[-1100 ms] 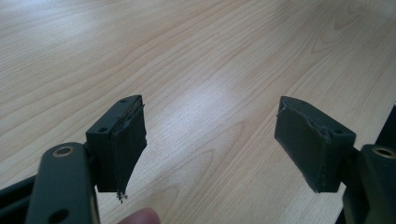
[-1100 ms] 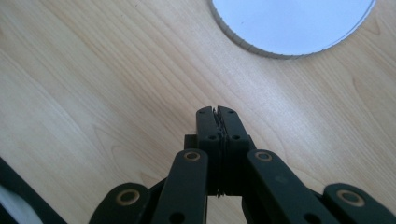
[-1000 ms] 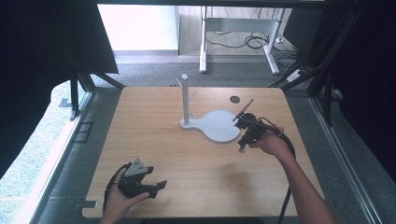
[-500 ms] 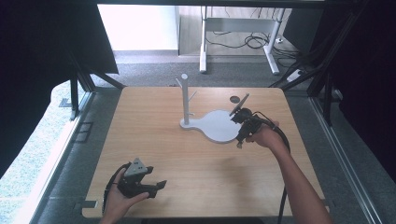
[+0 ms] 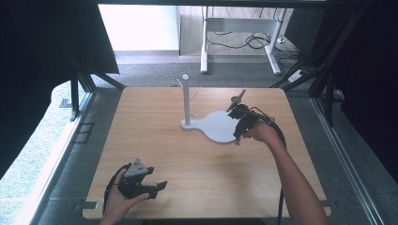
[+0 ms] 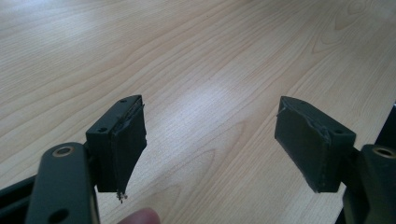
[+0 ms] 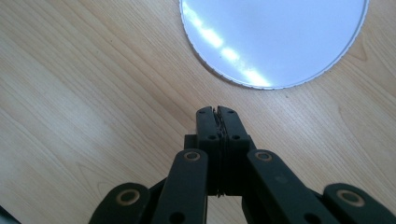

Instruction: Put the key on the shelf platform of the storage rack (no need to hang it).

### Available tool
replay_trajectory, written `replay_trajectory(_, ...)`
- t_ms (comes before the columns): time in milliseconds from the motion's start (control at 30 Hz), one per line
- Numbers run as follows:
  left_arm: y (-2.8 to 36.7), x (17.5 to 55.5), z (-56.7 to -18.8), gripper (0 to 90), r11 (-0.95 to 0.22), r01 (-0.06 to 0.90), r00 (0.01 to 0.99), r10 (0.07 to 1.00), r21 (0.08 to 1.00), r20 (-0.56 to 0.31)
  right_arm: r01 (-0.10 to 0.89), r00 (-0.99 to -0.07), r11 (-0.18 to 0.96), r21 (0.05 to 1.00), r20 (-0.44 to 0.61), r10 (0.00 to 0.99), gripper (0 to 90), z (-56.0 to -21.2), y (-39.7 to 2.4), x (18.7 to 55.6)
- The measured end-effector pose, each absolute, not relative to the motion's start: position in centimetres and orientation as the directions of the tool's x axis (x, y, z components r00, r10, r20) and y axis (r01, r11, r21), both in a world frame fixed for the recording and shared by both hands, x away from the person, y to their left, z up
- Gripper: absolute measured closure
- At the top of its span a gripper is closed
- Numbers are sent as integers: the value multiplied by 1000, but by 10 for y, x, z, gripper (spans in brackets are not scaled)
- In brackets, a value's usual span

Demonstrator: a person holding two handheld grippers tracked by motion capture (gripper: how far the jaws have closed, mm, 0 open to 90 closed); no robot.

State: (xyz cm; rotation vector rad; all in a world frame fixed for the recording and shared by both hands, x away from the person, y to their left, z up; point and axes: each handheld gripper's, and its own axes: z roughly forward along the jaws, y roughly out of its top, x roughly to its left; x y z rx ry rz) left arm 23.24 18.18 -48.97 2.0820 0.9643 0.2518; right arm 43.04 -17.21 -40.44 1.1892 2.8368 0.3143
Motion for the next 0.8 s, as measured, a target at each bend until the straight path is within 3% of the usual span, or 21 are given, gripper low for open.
replay_trajectory(800,185,233,-488,250,-372,548,684,714,749,-147,726,-677,653,215,62,733,893,-410,-168,457)
